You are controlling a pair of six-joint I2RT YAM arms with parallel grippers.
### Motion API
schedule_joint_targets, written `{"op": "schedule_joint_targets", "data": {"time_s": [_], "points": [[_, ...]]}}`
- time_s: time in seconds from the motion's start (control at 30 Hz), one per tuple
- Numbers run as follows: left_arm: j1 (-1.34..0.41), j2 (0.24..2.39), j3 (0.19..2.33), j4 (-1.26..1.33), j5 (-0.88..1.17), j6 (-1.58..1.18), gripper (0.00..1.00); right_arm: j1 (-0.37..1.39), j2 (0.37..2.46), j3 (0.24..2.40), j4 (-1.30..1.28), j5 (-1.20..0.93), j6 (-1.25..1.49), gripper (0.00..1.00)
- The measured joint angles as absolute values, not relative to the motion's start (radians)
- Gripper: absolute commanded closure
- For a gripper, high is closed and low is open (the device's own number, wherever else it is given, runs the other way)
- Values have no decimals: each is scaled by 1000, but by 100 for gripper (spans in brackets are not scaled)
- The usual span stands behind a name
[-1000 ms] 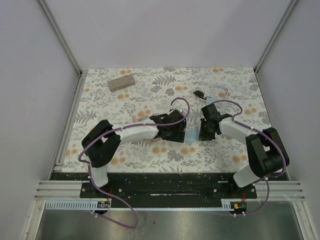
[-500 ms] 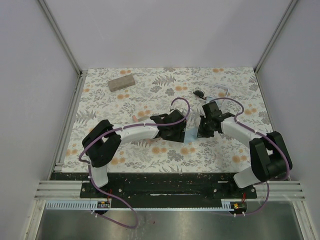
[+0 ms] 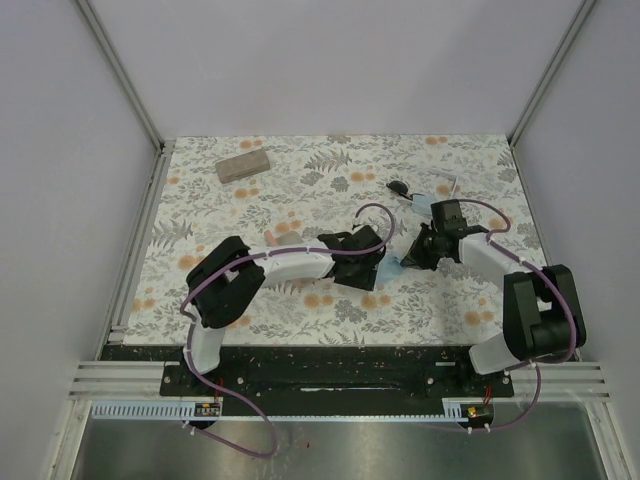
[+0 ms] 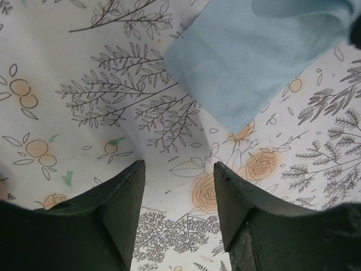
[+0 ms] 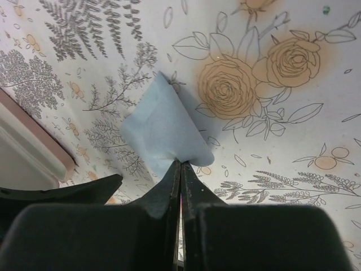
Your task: Organize the sunglasses
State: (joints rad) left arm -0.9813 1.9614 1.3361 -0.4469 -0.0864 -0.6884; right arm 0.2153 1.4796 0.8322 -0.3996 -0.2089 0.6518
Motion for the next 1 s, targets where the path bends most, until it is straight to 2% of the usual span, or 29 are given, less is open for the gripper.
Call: {"op": "schedule_joint_targets", "data": {"time_s": [0.27, 0.43, 1.0], "points": [[-1025, 1988, 1409, -481, -155, -615, 48, 167, 1547, 793, -322, -337, 705, 100], [-1063, 1997, 1436, -480, -184, -521, 54, 157, 1564, 793, -295, -384, 715, 100], [-1093, 2065, 1489, -477, -181, -303, 54, 141, 1572, 790, -280, -414, 717, 100]]}}
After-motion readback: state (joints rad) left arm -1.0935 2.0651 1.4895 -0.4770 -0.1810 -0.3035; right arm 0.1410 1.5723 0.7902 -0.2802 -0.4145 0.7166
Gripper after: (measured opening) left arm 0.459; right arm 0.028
